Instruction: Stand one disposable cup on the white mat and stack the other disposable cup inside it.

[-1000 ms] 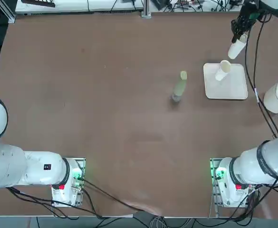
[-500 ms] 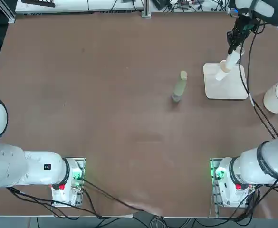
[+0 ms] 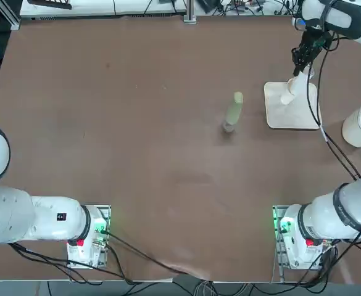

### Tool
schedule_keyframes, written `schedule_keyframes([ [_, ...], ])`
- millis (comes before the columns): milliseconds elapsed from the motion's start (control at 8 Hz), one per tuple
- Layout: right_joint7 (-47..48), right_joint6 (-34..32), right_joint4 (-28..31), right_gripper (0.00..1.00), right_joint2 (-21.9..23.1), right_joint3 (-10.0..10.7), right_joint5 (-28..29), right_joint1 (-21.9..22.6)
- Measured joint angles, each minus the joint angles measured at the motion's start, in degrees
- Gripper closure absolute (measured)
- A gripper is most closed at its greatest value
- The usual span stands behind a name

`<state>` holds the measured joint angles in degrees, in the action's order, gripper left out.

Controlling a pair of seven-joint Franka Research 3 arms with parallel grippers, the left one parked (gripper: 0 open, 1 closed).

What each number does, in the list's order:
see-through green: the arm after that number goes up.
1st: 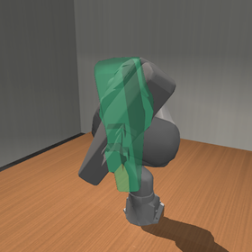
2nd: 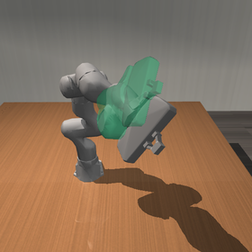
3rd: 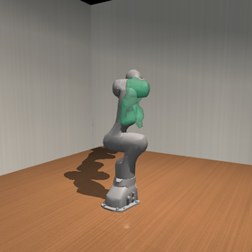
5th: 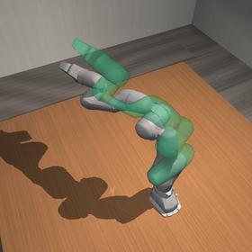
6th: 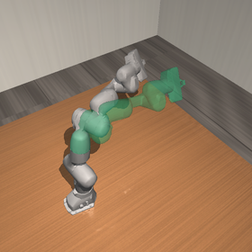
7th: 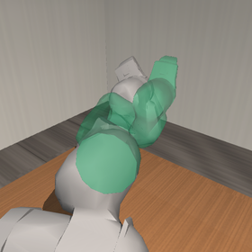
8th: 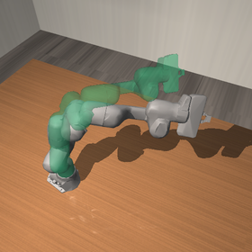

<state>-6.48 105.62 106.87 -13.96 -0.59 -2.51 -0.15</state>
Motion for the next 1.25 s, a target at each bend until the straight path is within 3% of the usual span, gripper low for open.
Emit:
schedule_keyframes([
  [375, 0.0, 1.83, -0.67, 0.32, -0.04, 0.0, 0.0, 0.08],
  [625, -0.02, 1.57, -4.17, 0.0, 0.94, -0.01, 0.0, 0.42],
  [875, -0.02, -1.51, -9.35, 0.0, 4.15, -0.01, 0.29, 1.02],
  [1250, -0.02, -12.54, -18.04, 0.0, 7.97, 0.47, 0.71, 1.06],
])
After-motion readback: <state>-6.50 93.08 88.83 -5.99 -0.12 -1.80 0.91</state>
